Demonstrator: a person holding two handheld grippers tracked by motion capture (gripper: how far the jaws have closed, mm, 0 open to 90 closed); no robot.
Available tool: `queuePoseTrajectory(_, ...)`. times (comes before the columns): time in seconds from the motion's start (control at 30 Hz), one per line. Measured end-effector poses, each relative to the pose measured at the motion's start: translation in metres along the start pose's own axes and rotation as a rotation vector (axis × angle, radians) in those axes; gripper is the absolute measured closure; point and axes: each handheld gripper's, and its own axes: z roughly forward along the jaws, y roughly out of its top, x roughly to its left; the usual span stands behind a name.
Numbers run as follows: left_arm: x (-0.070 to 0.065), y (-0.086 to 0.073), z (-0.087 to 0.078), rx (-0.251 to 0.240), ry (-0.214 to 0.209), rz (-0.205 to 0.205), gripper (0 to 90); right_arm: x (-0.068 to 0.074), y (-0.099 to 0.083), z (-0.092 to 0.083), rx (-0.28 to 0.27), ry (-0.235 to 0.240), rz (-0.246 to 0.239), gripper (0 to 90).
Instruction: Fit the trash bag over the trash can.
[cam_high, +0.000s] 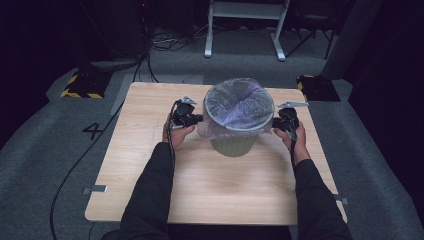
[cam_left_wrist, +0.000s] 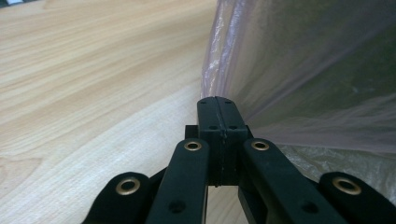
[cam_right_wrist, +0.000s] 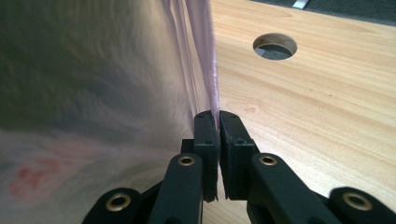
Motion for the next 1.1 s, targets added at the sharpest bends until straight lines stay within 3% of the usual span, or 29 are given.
queuePoseTrajectory(0.17, -0.003, -0.006, -0.001, 0.04, 0.003, 0.03, 89.9, -0.002, -0.005, -0.002, 0.025, 0.004, -0.008, 86.4)
queuePoseTrajectory(0.37, -0.002, -0.019, -0.004, 0.081, 0.036, 0.064, 89.9, -0.006, -0.016, -0.006, 0.061, 0.02, -0.01, 84.5)
queuePoseTrajectory(0.43, -0.001, -0.021, -0.007, 0.065, 0.048, 0.058, 89.9, -0.007, -0.019, -0.008, 0.051, 0.015, -0.014, 81.7)
queuePoseTrajectory(0.5, -0.001, -0.022, -0.013, 0.02, 0.054, 0.048, 89.3, -0.008, -0.02, -0.012, 0.038, 0.008, -0.023, 75.5)
queuePoseTrajectory(0.53, -0.001, -0.022, -0.016, 0.01, 0.072, 0.053, 80.2, -0.007, -0.02, -0.015, 0.03, -0.001, -0.027, 70.7)
queuePoseTrajectory(0.6, -0.002, -0.022, -0.024, -0.022, 0.06, 0.067, 71.8, -0.008, -0.019, -0.022, 0.006, -0.014, -0.027, 59.4)
queuePoseTrajectory(0.83, 0.001, -0.022, -0.059, -0.113, 0.097, 0.055, 37.4, -0.013, -0.018, -0.052, -0.05, -0.062, -0.091, 42.6)
queuePoseTrajectory(0.9, 0.001, -0.022, -0.071, -0.149, 0.071, 0.069, 32.4, -0.014, -0.017, -0.063, -0.08, -0.072, -0.103, 40.3)
queuePoseTrajectory(0.97, -0.002, -0.021, -0.082, -0.18, 0.042, 0.082, 28.8, -0.012, -0.016, -0.076, -0.12, -0.051, -0.114, 40.0)
queuePoseTrajectory(1.03, -0.008, -0.021, -0.091, -0.182, 0.031, 0.101, 23.5, -0.007, -0.014, -0.087, -0.146, -0.045, -0.146, 39.0)
queuePoseTrajectory(1.1, -0.017, -0.022, -0.097, -0.181, 0.02, 0.145, 18.9, -0.002, -0.014, -0.097, -0.166, -0.018, -0.16, 37.0)
